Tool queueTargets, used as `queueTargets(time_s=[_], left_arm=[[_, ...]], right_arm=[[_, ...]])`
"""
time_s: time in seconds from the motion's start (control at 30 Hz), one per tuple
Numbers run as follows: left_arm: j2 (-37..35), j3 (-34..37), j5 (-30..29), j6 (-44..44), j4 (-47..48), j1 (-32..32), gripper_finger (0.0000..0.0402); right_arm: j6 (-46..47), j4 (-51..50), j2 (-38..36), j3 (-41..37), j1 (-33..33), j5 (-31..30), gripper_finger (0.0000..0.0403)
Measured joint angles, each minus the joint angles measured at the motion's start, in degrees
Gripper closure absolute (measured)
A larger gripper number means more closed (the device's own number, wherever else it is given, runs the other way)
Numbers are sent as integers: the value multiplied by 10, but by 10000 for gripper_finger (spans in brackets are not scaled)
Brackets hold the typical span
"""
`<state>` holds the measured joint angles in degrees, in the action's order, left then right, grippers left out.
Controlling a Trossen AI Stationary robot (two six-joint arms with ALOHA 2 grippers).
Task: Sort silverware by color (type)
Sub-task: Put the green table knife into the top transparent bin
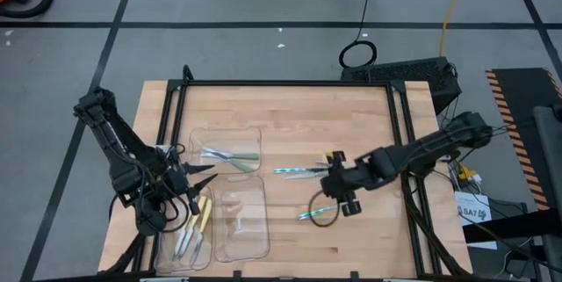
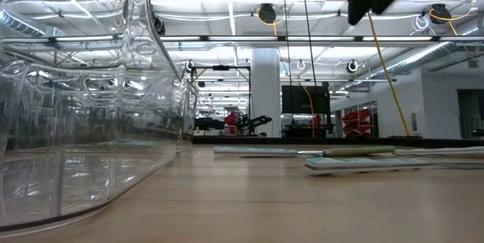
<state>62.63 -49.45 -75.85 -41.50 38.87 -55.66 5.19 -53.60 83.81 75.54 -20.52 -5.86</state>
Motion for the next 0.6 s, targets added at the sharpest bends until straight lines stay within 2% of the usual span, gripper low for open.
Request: queueTargets(time_s=[0.2, 0.4, 0.5, 0.6], left_arm=[[0, 0, 9, -7, -1, 14, 280], [15, 0, 27, -21, -2, 24, 280], [23, 0, 27, -18, -2, 24, 280], [26, 0, 28, -5, -8, 24, 280]], right_arm=[[13, 190, -69, -184, -11, -75, 238], [23, 368, -93, -348, 1, -117, 238], [19, 413, -91, -394, 13, -151, 238], [30, 438, -92, -423, 34, -152, 236]])
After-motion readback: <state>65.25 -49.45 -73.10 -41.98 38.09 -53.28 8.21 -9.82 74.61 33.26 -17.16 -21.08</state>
